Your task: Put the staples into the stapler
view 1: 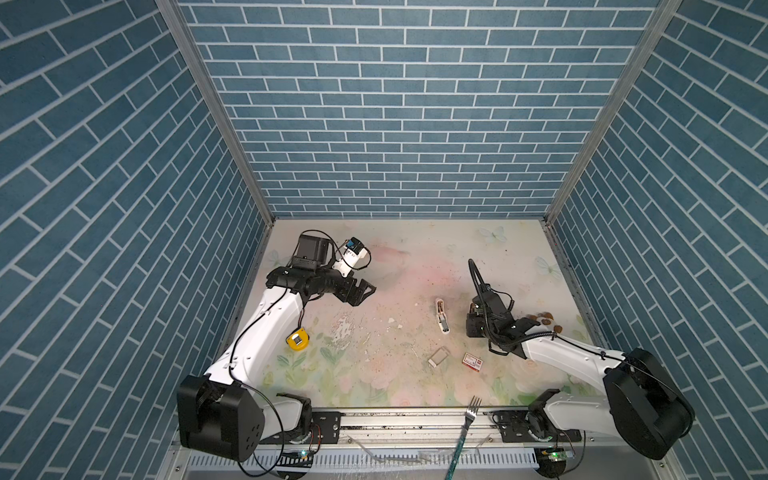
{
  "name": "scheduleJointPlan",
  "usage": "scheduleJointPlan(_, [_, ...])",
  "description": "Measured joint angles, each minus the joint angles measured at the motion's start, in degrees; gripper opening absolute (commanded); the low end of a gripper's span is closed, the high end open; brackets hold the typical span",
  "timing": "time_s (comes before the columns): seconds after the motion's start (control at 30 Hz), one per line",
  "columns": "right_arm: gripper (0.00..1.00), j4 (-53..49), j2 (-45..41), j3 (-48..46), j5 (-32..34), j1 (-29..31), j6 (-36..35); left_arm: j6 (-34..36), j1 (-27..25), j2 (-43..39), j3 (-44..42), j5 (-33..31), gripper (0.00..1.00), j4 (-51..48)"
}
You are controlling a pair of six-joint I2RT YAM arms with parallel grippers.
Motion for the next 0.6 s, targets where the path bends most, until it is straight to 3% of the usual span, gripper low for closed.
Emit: scheduleJointPlan(0.6, [0.09,0.35,0.07,-0.72,-0.07,0.00,0.02,-0.15,0.11,0.00,0.00,0.00,0.94,0.00])
